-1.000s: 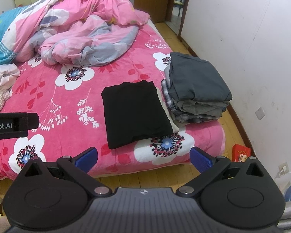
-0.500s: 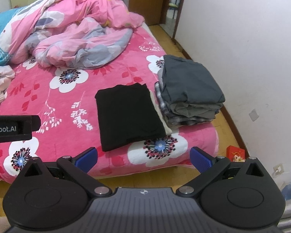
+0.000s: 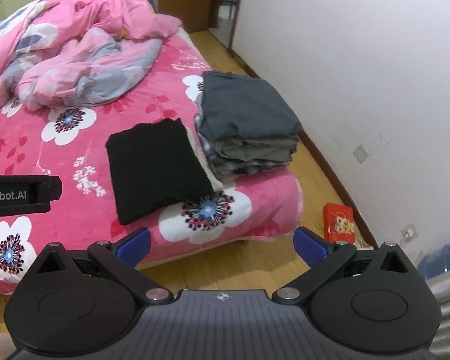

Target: Fold clothes

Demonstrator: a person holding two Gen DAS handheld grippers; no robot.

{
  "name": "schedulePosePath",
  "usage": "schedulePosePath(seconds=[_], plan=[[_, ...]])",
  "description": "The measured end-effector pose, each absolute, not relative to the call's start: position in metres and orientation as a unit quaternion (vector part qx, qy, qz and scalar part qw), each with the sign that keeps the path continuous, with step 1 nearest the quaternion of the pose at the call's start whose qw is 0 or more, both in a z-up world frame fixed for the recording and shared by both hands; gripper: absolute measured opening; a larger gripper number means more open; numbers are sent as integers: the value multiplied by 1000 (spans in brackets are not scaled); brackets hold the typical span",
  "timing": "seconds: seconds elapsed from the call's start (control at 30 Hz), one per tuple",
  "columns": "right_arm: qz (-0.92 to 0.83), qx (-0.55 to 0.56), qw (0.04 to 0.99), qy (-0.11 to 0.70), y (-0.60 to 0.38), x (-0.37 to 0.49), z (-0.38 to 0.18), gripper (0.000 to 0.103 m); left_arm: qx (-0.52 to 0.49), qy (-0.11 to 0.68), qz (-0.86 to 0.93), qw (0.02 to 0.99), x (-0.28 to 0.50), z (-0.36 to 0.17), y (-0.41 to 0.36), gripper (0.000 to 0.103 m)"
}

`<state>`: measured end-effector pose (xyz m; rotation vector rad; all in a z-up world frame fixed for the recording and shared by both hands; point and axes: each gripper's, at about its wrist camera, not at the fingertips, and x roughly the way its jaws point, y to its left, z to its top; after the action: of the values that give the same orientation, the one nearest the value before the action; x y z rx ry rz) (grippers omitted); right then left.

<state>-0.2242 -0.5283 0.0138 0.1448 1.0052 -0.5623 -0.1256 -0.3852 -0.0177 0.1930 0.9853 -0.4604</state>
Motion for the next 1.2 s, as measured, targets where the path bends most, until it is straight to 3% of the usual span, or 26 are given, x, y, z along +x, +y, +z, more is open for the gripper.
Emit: schedulePosePath(seconds=[1.2], plan=[[-254,70,838,478,-530,-216,11,103,97,473,-198,853,-120,-19,-389,103]])
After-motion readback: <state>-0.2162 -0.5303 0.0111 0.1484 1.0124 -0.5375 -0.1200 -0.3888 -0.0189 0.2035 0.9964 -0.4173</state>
